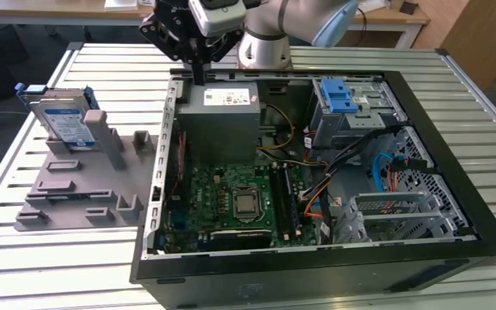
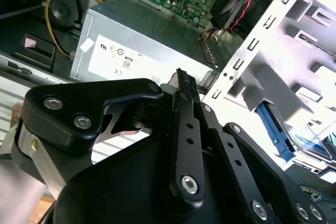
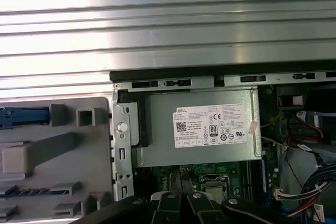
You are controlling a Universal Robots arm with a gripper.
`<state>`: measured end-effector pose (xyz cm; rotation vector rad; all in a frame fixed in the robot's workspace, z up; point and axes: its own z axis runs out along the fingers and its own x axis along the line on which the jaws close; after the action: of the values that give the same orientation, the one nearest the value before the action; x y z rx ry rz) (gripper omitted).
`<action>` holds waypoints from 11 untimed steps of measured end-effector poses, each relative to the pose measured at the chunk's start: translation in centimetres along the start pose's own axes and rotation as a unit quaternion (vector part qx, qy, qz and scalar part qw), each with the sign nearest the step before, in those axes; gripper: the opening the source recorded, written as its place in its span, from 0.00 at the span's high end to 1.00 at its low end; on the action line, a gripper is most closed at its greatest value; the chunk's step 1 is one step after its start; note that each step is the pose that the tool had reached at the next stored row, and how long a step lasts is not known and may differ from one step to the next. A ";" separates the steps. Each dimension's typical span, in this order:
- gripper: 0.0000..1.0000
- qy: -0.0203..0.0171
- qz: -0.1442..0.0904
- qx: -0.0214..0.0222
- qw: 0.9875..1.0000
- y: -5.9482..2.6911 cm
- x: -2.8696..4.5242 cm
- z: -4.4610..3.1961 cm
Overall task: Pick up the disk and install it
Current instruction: 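Reach for the disk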
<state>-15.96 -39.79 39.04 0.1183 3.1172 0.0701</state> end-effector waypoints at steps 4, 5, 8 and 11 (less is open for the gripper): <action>0.89 0.000 0.000 0.000 1.000 0.01 0.46 0.03; 0.89 0.000 0.000 0.000 1.000 0.03 0.55 0.04; 0.89 0.000 0.000 0.000 1.000 0.05 0.85 0.05; 0.89 0.000 0.000 0.000 1.000 0.06 1.11 0.07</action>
<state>-17.06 -39.64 38.95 0.1183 3.1173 0.0708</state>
